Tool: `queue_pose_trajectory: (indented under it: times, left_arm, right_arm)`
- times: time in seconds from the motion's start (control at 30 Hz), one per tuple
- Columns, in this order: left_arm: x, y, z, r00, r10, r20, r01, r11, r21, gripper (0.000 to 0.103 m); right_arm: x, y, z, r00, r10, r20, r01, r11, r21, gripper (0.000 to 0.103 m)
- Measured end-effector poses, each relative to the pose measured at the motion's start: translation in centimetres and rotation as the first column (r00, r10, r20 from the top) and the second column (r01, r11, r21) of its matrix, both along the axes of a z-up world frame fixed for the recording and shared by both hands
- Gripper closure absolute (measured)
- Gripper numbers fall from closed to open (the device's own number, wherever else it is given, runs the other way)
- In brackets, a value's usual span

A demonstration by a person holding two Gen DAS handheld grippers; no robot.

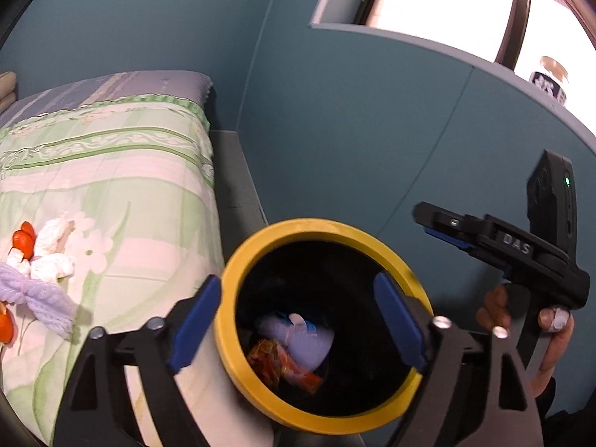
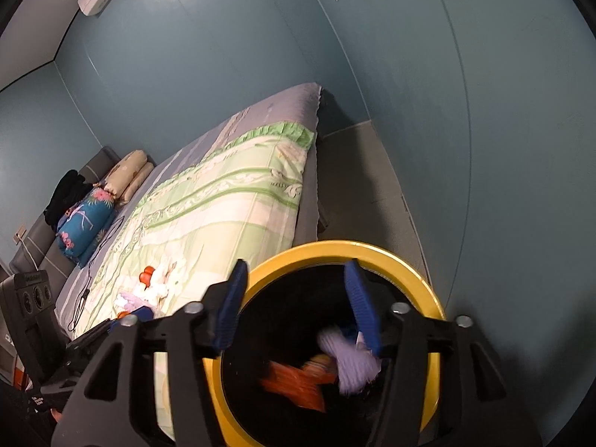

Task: Collect trash
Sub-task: 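Open both grippers to drop the snack bag and foam net into the bin, then move both tools back over the remaining trash on the bed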

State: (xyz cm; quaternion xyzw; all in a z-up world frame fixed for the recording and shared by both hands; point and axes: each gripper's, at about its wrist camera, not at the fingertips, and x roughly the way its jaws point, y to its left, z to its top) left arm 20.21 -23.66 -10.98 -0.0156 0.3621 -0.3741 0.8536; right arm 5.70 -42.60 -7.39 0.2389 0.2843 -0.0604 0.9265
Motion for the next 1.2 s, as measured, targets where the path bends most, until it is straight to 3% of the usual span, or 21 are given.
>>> queue_pose_trajectory:
  times: [0.17,0.4,0.53,0.77,1.0,1.2]
  left_arm:
    - [0.6,1.9,0.9,0.998,0.066,0.022,-0.065,0.998,-0.024,0.009]
    - [1.2,6.3,2.8,0.977,0.194,0.087,-0.192,0.981,-0.034,0.008]
    - [1.7,9.8,3.4,0.957,0.270,0.103,-0.268,0.963,-0.036,0.008]
    - [1.5,15.9,2.7,0.910,0.377,0.173,-0.387,0.922,0.027,0.008]
    - [1.6,22.9,1.0,0.860,0.483,0.163,-0.498,0.865,0.068,0.008]
    - [1.4,27.3,-0.2,0.829,0.541,0.140,-0.555,0.828,0.084,0.008]
  right_arm:
    - [-0.2,0.5,0.6,0.998,0.028,0.056,-0.029,1.000,0.013,0.027]
    - [-0.4,2.3,2.3,0.984,0.050,0.173,-0.045,0.998,-0.033,0.008]
    - [0.2,4.1,3.0,0.971,0.107,0.215,-0.095,0.993,-0.065,0.008]
    - [2.1,10.1,3.6,0.951,0.238,0.198,-0.182,0.947,-0.265,0.008]
    - [3.9,16.1,4.3,0.907,0.351,0.233,-0.275,0.912,-0.304,0.008]
    - [6.8,21.0,3.5,0.880,0.438,0.183,-0.354,0.862,-0.362,0.008]
